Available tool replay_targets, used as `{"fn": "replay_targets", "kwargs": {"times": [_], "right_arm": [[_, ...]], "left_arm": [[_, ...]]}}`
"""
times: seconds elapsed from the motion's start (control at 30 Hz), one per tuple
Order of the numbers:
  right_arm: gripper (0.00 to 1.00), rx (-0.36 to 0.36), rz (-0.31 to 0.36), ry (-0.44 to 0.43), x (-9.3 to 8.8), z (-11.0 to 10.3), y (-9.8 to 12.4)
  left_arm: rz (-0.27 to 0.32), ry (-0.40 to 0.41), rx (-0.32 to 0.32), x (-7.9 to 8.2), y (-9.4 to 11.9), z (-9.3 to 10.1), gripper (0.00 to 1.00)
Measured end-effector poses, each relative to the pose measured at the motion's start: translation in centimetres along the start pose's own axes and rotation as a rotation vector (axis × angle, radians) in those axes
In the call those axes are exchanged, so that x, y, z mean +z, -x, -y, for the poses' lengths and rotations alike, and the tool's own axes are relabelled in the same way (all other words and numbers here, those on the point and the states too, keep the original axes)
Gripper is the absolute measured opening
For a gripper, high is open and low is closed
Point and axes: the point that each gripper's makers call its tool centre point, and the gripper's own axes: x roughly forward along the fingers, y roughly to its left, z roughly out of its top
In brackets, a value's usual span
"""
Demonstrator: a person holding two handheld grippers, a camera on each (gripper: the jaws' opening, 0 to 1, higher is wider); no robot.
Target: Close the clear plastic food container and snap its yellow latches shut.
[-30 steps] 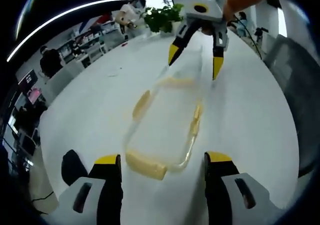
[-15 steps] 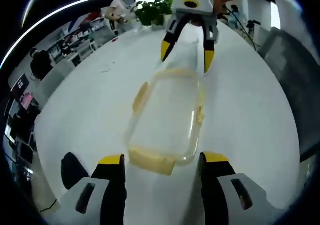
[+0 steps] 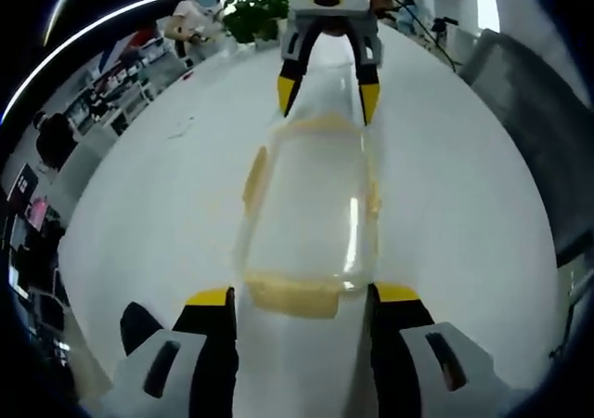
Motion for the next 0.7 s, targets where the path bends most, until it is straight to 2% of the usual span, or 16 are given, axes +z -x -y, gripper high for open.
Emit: {"fn": "replay_targets", "kwargs": {"times": [0.1, 0.23, 0.33, 0.53, 0.7], "right_arm": [[0.50, 0.016, -0.019, 0.025, -0.11, -0.15, -0.28], [0.51, 0.026, -0.027, 0.027, -0.06, -0.08, -0.56], [0.50, 0.036, -0.038, 0.024, -0.08, 0.09, -0.69], [0.48, 0.041, -0.046, 0.031, -0.10, 0.35, -0.62], [0.46, 0.049, -0.058, 0.026, -0.23, 0.30, -0.62]], "left_arm": [[-0.021, -0.032, -0.036, -0.25, -0.11, 0.06, 0.53], [-0.023, -0.052, -0.060, -0.43, -0.21, -0.83, 0.52], [-0.031, -0.068, -0.102, -0.39, -0.45, -0.43, 0.48], [-0.041, -0.082, -0.132, -0.36, -0.53, -0.33, 0.42], [-0.039, -0.072, -0.144, -0.44, -0.52, -0.24, 0.41]]}}
